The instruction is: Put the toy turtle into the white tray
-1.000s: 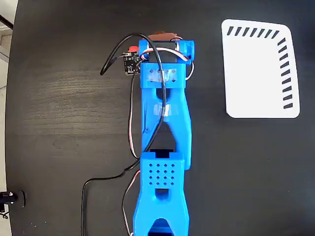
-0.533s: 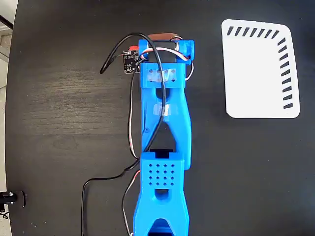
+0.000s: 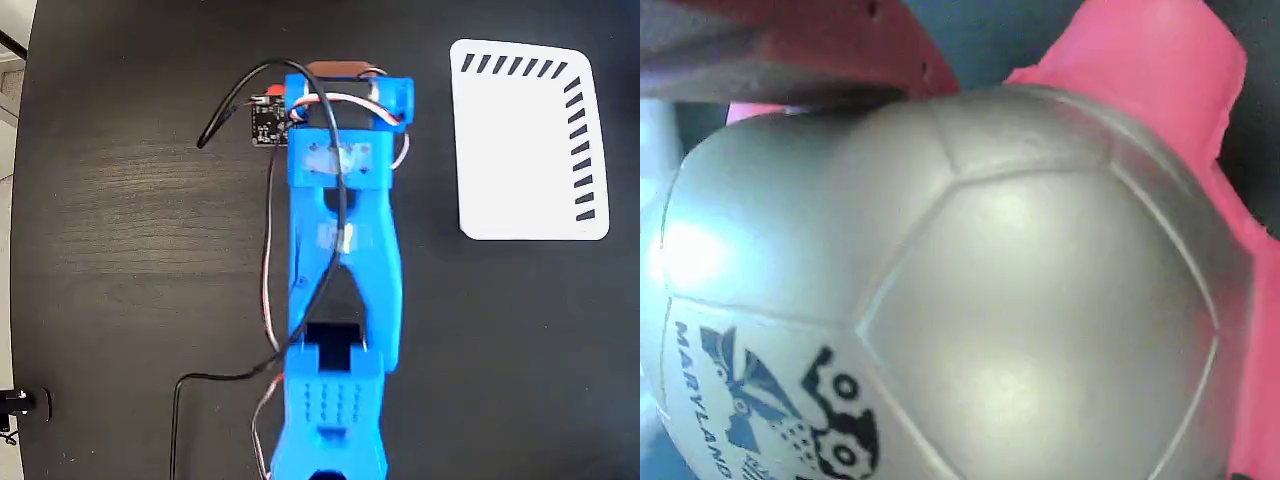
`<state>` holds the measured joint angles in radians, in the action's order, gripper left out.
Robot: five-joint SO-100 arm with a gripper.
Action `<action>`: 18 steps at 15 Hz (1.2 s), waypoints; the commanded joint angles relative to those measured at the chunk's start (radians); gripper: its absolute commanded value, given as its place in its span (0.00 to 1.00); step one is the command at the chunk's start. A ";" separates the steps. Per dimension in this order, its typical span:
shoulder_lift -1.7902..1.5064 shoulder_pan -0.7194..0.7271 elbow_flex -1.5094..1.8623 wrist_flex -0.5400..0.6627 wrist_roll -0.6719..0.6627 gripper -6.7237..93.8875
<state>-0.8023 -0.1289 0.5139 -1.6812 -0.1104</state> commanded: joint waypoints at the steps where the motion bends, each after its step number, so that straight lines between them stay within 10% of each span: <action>1: -0.325 0.000 0.084 -0.002 -0.002 0.04; 8: -0.661 -0.216 0.408 0.014 -0.051 0.06; 18: -0.275 -0.480 0.014 0.055 0.051 0.06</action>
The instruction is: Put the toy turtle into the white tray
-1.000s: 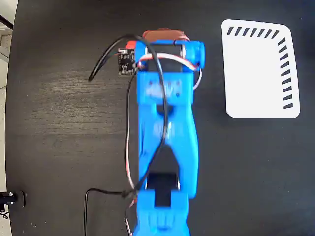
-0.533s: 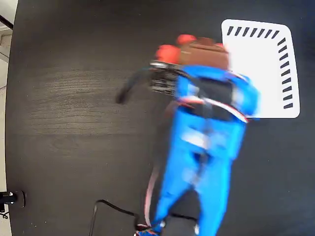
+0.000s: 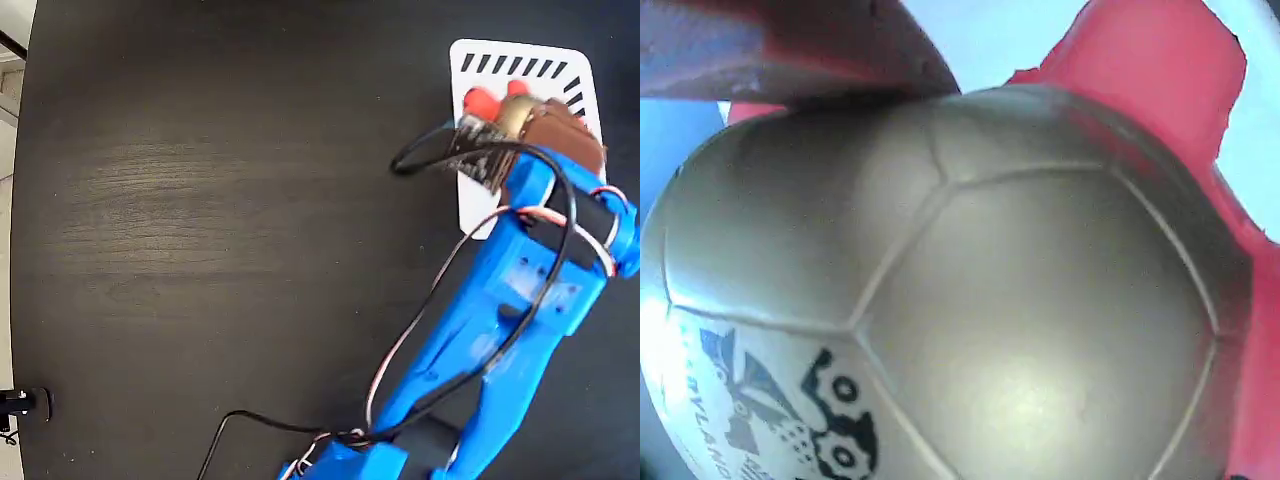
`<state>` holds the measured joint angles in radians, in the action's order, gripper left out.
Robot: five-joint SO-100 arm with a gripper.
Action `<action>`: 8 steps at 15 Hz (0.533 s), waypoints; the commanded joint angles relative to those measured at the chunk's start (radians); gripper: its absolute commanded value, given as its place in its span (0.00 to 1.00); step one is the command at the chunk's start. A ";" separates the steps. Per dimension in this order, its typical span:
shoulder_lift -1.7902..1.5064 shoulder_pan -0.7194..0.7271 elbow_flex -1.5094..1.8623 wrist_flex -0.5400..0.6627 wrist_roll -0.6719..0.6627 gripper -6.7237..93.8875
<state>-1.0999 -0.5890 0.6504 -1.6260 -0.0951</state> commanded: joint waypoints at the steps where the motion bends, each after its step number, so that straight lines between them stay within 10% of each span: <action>1: 0.078 -0.020 -0.187 -0.023 0.049 0.06; 8: 0.301 -0.064 -0.380 -0.029 0.071 0.06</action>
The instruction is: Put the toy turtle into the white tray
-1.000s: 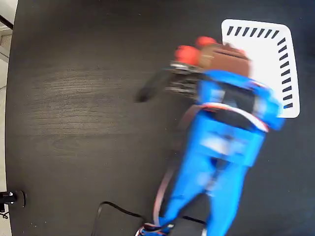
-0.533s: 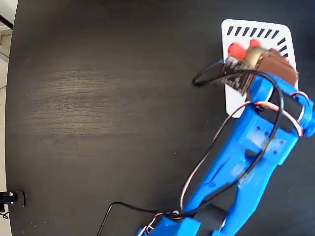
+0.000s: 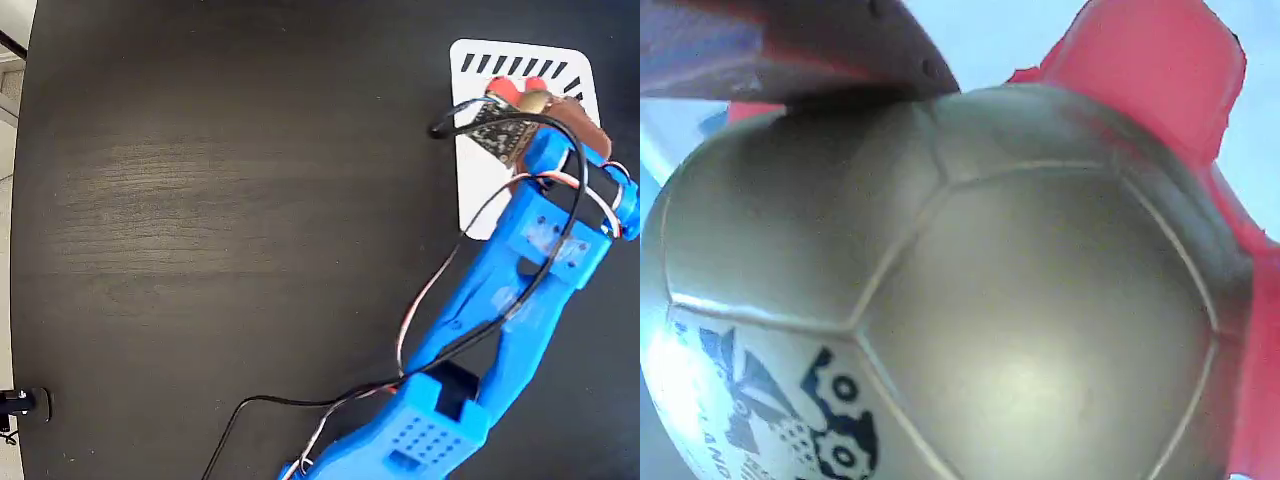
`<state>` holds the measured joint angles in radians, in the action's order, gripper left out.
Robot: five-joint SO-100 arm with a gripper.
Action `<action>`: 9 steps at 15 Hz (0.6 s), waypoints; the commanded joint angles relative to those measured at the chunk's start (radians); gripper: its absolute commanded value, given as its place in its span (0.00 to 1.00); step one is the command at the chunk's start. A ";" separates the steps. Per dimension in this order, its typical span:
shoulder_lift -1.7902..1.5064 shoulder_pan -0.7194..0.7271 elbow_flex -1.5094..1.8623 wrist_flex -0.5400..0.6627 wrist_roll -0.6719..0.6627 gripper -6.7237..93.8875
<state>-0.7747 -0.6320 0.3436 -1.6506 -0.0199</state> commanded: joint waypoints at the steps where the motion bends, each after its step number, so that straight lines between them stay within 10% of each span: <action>1: -0.002 -0.026 -0.084 -0.005 -0.005 0.06; 9: 0.086 -0.028 -0.103 -0.005 -0.005 0.06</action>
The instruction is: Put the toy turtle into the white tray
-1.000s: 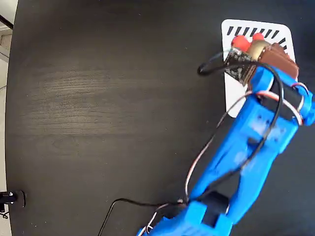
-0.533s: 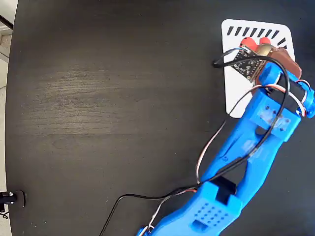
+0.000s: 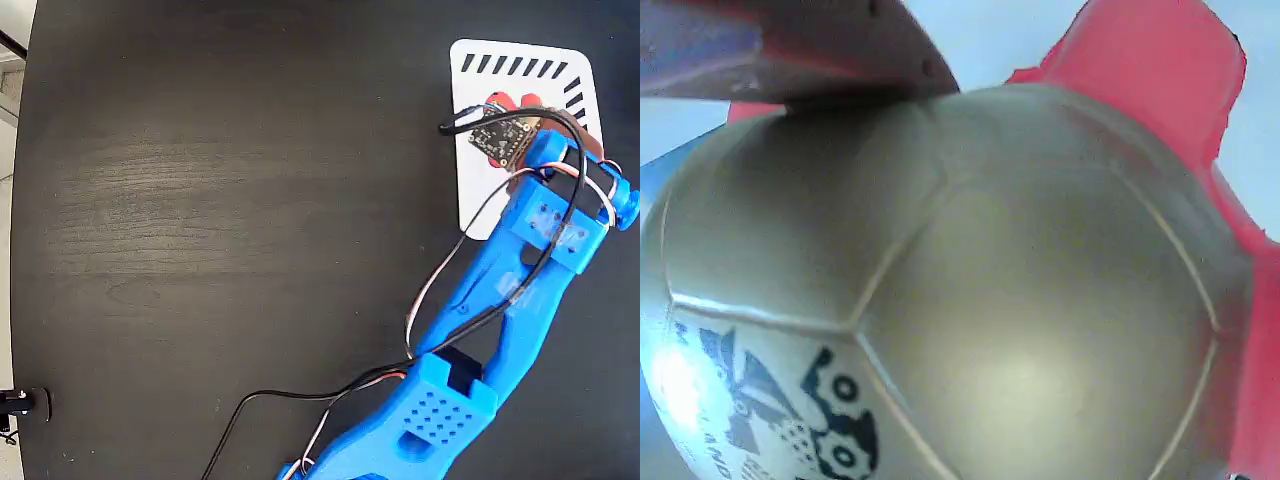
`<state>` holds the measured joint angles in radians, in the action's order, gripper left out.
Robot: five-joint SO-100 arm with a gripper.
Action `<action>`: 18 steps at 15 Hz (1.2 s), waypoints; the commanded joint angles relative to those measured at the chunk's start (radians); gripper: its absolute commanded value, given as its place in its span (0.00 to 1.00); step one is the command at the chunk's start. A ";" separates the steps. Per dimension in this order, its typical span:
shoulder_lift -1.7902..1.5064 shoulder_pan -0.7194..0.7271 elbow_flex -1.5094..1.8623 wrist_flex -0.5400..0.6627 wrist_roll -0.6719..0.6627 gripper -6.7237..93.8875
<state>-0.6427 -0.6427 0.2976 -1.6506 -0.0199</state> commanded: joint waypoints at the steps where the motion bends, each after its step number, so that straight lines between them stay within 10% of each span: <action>1: -0.043 -0.015 -0.057 -0.005 -0.005 0.08; 7: -0.023 -0.017 -0.063 -0.005 -0.009 0.63; 15: -0.057 -0.017 -0.049 -0.006 0.029 0.62; 18: -0.193 -0.015 0.026 -0.005 0.057 0.15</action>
<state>-0.6443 -0.6427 0.3191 -1.6506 0.0291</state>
